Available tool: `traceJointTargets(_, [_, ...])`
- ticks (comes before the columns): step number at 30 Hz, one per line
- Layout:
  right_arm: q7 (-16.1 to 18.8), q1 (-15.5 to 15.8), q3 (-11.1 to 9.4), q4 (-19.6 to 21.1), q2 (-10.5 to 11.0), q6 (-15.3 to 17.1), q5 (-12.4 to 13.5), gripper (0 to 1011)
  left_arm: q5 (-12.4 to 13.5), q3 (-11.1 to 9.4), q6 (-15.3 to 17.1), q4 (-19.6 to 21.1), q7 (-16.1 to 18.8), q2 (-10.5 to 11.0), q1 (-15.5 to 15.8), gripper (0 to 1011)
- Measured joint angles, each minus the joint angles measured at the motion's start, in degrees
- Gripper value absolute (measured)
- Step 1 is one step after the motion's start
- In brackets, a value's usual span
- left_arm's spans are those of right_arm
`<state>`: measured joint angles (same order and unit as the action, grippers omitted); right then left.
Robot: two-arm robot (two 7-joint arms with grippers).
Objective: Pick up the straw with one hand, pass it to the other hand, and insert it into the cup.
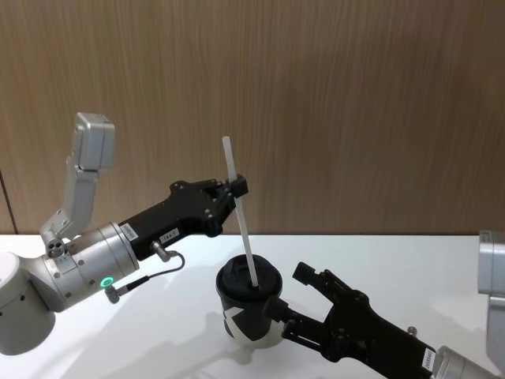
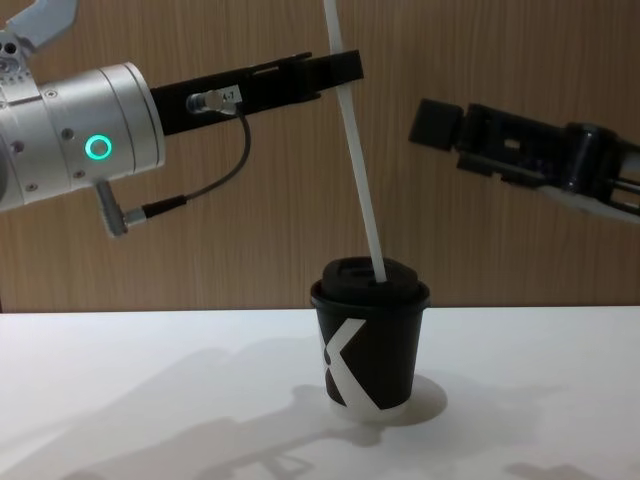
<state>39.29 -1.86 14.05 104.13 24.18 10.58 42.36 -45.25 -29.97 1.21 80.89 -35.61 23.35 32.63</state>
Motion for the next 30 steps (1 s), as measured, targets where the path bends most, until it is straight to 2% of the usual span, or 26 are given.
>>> traceJointTargets(30, [0.0, 0.0, 0.0, 0.0, 0.0, 0.0, 0.0, 1001, 0.7, -0.1, 0.0, -0.8, 0.0, -0.3, -0.5, 8])
